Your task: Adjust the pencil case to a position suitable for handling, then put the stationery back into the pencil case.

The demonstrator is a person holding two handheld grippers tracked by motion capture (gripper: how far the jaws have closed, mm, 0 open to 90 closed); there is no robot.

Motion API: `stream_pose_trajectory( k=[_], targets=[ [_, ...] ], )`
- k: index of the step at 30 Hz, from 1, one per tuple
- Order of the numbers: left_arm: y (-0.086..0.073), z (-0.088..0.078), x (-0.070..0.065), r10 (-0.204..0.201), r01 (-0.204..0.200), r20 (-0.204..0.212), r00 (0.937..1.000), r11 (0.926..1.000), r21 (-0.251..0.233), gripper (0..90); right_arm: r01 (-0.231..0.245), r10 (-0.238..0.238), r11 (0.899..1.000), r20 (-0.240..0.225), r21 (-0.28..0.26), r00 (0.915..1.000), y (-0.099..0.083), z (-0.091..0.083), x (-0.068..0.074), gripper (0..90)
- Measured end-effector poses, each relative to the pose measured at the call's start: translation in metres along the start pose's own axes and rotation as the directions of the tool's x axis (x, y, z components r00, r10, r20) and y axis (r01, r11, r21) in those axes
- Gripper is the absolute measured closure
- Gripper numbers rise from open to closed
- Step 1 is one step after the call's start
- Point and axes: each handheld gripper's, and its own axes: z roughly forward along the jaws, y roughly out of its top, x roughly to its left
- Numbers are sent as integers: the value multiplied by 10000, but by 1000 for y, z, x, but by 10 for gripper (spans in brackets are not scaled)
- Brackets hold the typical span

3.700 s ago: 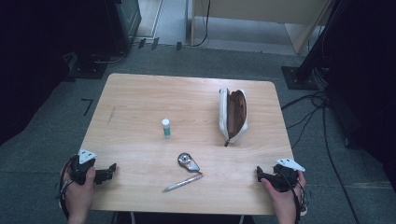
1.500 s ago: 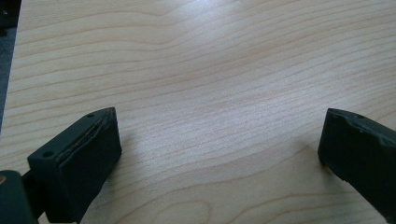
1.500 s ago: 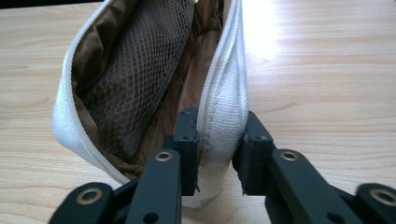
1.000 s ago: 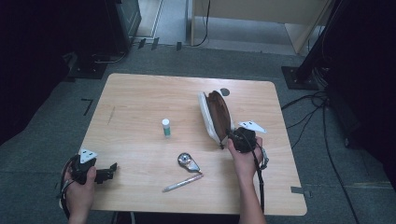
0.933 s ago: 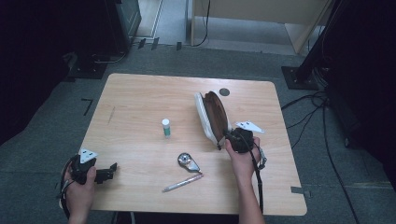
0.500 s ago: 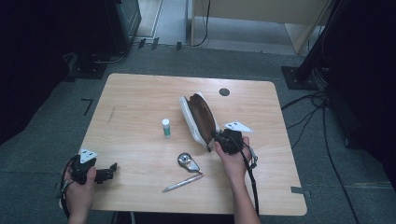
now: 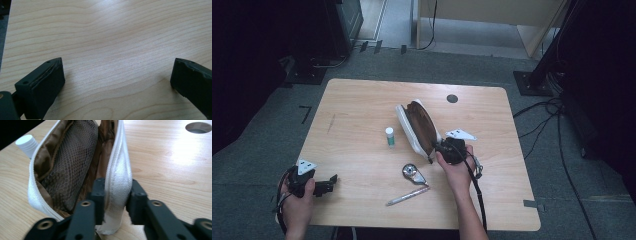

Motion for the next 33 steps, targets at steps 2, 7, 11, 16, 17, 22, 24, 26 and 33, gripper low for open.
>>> stream_pose_trajectory(
  k=[2,7,11,16,17,22,24,26,33],
  targets=[
    [0,0,0,4,-4,4,10000,10000,7,0,6,-4,9999,160,-101,9999,1,-2,-2,612],
    [1,1,-1,15,-15,21,10000,10000,-5,0,1,1,9997,130,-226,9999,3,-16,-6,549],
    [1,1,-1,15,-15,20,10000,10000,-6,0,49,-46,9996,117,-267,9999,1,-26,-7,540],
    [1,1,-1,13,-13,20,10000,10000,-6,0,-34,38,9992,87,-404,10000,-12,-47,-9,532],
    [1,1,-1,15,-15,20,10000,10000,-6,0,-34,38,9992,87,-404,10000,-12,-47,-9,532],
    [1,1,-1,37,-37,39,10000,10000,-11,0,-149,140,9994,-265,-325,9995,-33,-58,-8,546],
    [1,1,-1,41,-41,41,10000,10000,-10,0,-70,61,9998,-430,-205,9991,-41,-61,-7,555],
    [1,1,-1,50,-50,54,10000,10000,-1,0,29,-38,9999,-669,-139,9978,-50,-64,-5,571],
    [0,0,-2,88,-88,74,9999,10000,10,0,848,-797,9963,-2463,103,9659,-70,-61,11,615]
  ],
)
